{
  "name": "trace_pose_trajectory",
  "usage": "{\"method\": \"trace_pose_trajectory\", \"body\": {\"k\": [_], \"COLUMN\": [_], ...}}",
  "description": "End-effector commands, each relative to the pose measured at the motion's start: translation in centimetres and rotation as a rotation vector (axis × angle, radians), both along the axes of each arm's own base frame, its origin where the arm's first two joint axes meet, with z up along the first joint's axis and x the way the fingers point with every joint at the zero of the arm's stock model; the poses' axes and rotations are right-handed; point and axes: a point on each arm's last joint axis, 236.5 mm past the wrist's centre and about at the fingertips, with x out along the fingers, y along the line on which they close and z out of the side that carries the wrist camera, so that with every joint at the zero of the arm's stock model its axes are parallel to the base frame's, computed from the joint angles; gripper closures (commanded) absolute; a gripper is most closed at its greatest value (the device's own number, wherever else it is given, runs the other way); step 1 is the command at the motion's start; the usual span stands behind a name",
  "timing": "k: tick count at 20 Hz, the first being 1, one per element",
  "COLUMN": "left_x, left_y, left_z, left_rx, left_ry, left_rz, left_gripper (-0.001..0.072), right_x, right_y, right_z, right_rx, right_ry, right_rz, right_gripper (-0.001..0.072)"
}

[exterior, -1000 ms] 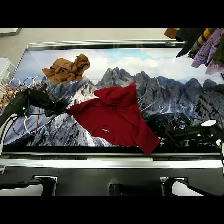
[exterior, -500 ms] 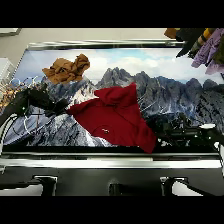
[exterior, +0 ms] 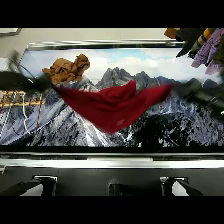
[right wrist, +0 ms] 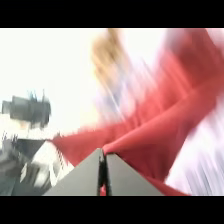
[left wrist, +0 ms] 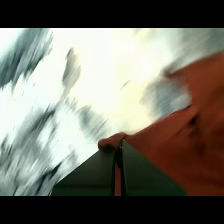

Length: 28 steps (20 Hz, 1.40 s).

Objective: Fold the clothes and pants, and hang the long-sleeved shirts on hangers.

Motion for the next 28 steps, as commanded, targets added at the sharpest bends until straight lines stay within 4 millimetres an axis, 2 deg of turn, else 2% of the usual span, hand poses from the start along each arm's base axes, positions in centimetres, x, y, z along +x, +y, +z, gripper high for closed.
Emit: {"method": "trace_pose_trajectory", "body": {"k": [1, 3, 4, 5, 7, 9, 11, 13, 15, 16, 17, 18, 19, 20, 23, 25, 26, 27, 28], "left_x": [-2.8, -7.6, -10.2, -13.1, -18.1, -21.7, -24.0, -24.1, -21.7, -19.4, -17.0, -14.0, -11.1, -8.3, -1.4, 1.7, 3.0, 4.1, 5.1], "left_y": [1.5, 2.9, 3.4, 3.9, 4.3, 4.5, 5.0, 5.4, 5.8, 5.9, 5.6, 5.3, 5.0, 4.9, 4.6, 4.7, 4.7, 4.8, 4.9], "left_z": [17.0, 26.0, 29.1, 31.7, 34.7, 36.4, 37.2, 37.1, 35.2, 33.3, 31.2, 28.2, 25.0, 20.8, 7.8, -0.6, -4.2, -7.0, -9.2], "left_rx": [0.043, 0.079, 0.104, 0.131, 0.178, 0.204, 0.218, 0.224, 0.198, 0.185, 0.167, 0.142, 0.120, 0.091, 0.055, 0.031, 0.019, 0.010, 0.005], "left_ry": [-0.372, -0.573, -0.650, -0.718, -0.808, -0.865, -0.898, -0.892, -0.813, -0.739, -0.664, -0.570, -0.475, -0.358, -0.061, 0.101, 0.159, 0.196, 0.216], "left_rz": [0.068, 0.150, 0.186, 0.228, 0.299, 0.363, 0.420, 0.439, 0.420, 0.383, 0.328, 0.267, 0.214, 0.181, 0.104, 0.091, 0.088, 0.088, 0.092], "left_gripper": [0.0692, 0.0692, 0.0692, 0.0692, 0.0692, 0.0692, 0.0692, 0.0693, 0.0692, 0.0693, 0.0692, 0.0693, 0.0692, 0.0692, 0.0692, 0.0692, 0.0692, 0.0692, 0.0692], "right_x": [-2.8, -7.5, -10.0, -12.7, -17.3, -20.0, -20.8, -19.8, -16.1, -13.5, -10.2, -6.9, -3.3, 0.0, 8.9, 13.3, 14.9, 16.4, 17.4], "right_y": [-0.1, 1.0, 1.5, 1.9, 1.9, 0.7, -0.3, -0.6, -1.7, -2.2, -2.7, -2.8, -2.1, -0.8, 5.8, 8.8, 10.1, 11.0, 11.5], "right_z": [20.2, 29.5, 32.9, 35.8, 39.5, 41.4, 41.7, 41.4, 39.5, 37.6, 34.6, 31.1, 26.6, 22.0, 5.4, -5.3, -9.5, -13.2, -16.2], "right_rx": [-0.051, -0.139, -0.188, -0.246, -0.352, -0.383, -0.360, -0.338, -0.298, -0.299, -0.301, -0.300, -0.309, -0.322, -0.461, -0.565, -0.568, -0.536, -0.495], "right_ry": [-0.436, -0.653, -0.735, -0.811, -0.907, -0.924, -0.905, -0.877, -0.767, -0.690, -0.579, -0.456, -0.322, -0.203, 0.114, 0.259, 0.317, 0.376, 0.438], "right_rz": [-0.129, -0.211, -0.258, -0.316, -0.457, -0.595, -0.658, -0.649, -0.611, -0.574, -0.514, -0.439, -0.336, -0.238, 0.019, 0.068, 0.072, 0.060, 0.035], "right_gripper": [0.0685, 0.0685, 0.0685, 0.0685, 0.0685, 0.0685, 0.0685, 0.0685, 0.0685, 0.0685, 0.0685, 0.0684, 0.0684, 0.0684, 0.0684, 0.0684, 0.0684, 0.0684, 0.0684]}}
